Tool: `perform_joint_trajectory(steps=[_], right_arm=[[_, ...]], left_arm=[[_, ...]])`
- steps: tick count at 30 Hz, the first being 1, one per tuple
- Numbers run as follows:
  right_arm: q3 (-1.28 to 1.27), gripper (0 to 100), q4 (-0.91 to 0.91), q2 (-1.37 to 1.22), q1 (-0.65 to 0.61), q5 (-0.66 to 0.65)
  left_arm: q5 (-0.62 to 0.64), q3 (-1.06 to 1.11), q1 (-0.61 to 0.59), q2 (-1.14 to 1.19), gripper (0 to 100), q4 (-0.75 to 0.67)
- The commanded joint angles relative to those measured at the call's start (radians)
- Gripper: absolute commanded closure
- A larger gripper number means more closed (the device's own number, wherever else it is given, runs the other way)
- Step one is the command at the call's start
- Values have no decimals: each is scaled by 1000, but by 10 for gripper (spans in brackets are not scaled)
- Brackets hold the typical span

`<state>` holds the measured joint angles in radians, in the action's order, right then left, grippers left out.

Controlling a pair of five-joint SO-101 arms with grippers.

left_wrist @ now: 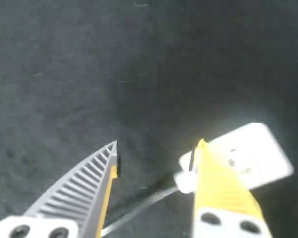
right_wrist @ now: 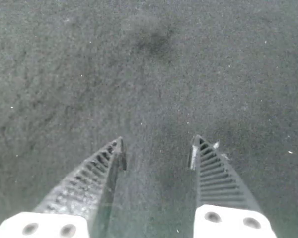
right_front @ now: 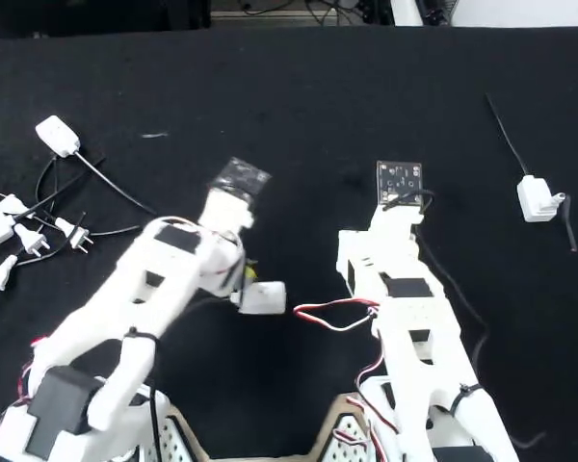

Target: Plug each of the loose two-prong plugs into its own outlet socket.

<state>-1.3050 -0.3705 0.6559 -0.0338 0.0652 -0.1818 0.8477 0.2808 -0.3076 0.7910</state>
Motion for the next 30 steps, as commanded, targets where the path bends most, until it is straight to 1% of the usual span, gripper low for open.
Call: perform_joint_trajectory(steps=[1,10,12,15,20,26,30], right_arm=[[27,800,23,13,-8,8],[27,800,23,13,-8,8],[27,800,23,13,-8,8],[27,800,23,13,-8,8],[27,800,23,13,-8,8],[27,800,23,13,-8,8],[28,800,23,13,-8,8]], left_arm=[[-9,-13,-85,-18,758,-34],[-9,-16,-99,-31,758,-25],[-9,-19,-87,-31,758,9],[-8,-39,-31,-23,758,89],[-2,-93,48,-31,758,153],[-5,-162,47,-21,758,164],[-2,-160,58,-29,758,166]])
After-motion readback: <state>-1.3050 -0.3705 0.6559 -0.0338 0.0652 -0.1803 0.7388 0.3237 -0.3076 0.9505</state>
